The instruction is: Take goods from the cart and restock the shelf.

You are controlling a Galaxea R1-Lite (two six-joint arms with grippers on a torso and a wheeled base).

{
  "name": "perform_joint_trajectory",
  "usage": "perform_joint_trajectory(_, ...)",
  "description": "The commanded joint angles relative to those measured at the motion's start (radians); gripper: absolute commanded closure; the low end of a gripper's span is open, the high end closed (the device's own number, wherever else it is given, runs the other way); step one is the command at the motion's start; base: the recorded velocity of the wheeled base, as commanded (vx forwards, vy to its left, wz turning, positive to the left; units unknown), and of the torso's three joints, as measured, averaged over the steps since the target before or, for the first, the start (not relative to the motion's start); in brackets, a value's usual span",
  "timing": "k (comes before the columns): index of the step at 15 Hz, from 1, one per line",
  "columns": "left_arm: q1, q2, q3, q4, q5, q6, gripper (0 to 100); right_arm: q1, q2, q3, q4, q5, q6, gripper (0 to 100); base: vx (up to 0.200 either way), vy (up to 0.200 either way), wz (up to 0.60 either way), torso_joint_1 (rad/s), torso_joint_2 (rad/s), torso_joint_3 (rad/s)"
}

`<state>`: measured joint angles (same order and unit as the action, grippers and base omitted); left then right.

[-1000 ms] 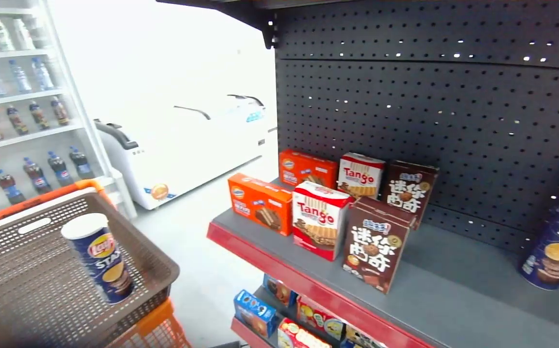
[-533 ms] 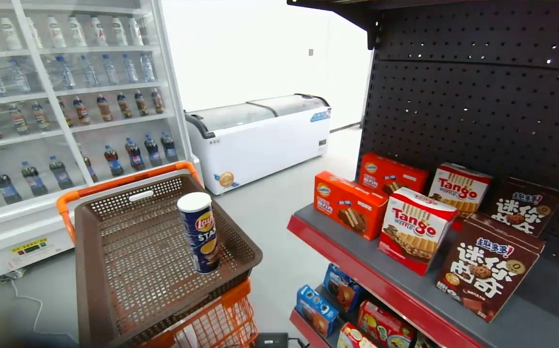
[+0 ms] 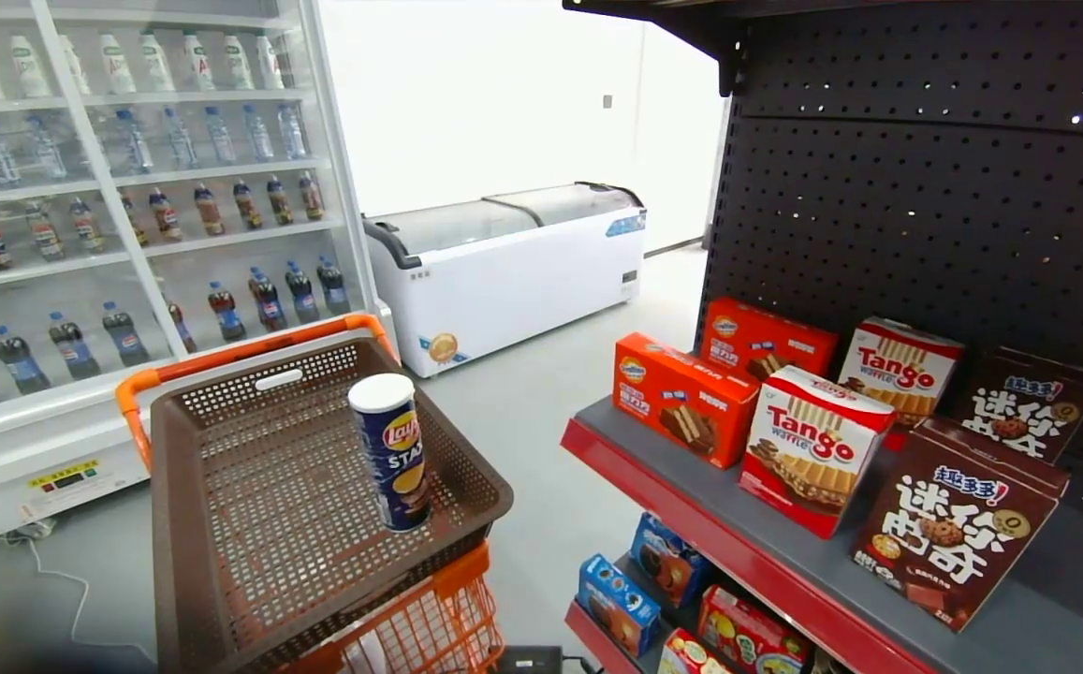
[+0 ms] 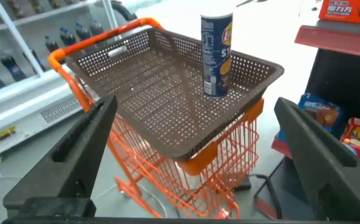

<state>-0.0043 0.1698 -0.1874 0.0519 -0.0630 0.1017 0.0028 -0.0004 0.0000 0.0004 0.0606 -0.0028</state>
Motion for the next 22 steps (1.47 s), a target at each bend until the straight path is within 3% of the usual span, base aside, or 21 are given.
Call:
perform_joint_trajectory(1,0.007,0.488,-0.208,-0.009,0.008,0.004,0,0.0,0.0,0.0,0.0,0.001,0.0,0,0.0,0.0,0.0,0.0,0.0,0.0)
perform_joint_trajectory(2,0.02,0.582,-0.247,-0.038,0.017,-0.01,0,0.0,0.0,0.0,0.001,0.001,0.0,0,0.0,0.0,0.0,0.0,0.0,0.0)
perform_joint_trajectory(3,0.044,0.726,-0.308,-0.127,0.012,-0.03,0,0.0,0.0,0.0,0.001,0.001,0.0,0,0.0,0.0,0.0,0.0,0.0,0.0)
perform_joint_trajectory(4,0.086,0.826,-0.336,-0.17,-0.003,-0.03,0,0.0,0.0,0.0,0.0,0.001,0.0,0,0.0,0.0,0.0,0.0,0.0,0.0)
perform_joint_trajectory(5,0.141,0.89,-0.362,-0.19,-0.046,-0.011,0,0.0,0.0,0.0,0.0,0.001,0.0,0,0.0,0.0,0.0,0.0,0.0,0.0)
perform_joint_trajectory(7,0.156,1.016,-0.385,-0.215,-0.141,0.09,0,0.0,0.0,0.0,0.001,0.001,0.0,0,0.0,0.0,0.0,0.0,0.0,0.0)
perform_joint_trajectory(8,0.15,1.074,-0.38,-0.233,-0.147,0.121,0,0.0,0.0,0.0,0.0,0.001,0.0,0,0.0,0.0,0.0,0.0,0.0,0.0)
perform_joint_trajectory(9,0.142,1.139,-0.374,-0.279,-0.15,0.13,0,0.0,0.0,0.0,0.0,0.001,0.0,0,0.0,0.0,0.0,0.0,0.0,0.0)
perform_joint_trajectory(13,0.04,1.413,-0.383,-0.58,-0.147,0.107,0,0.0,0.0,0.0,0.001,0.001,0.0,0,0.0,0.0,0.0,0.0,0.0,0.0)
perform_joint_trajectory(15,-0.014,1.502,-0.383,-0.664,-0.147,0.078,0,0.0,0.0,0.0,0.0,0.001,0.0,0,0.0,0.0,0.0,0.0,0.0,0.0)
perform_joint_trajectory(22,-0.057,1.809,-0.429,-0.909,-0.147,0.064,0,0.0,0.0,0.0,0.0,0.001,0.0,0,0.0,0.0,0.0,0.0,0.0,0.0)
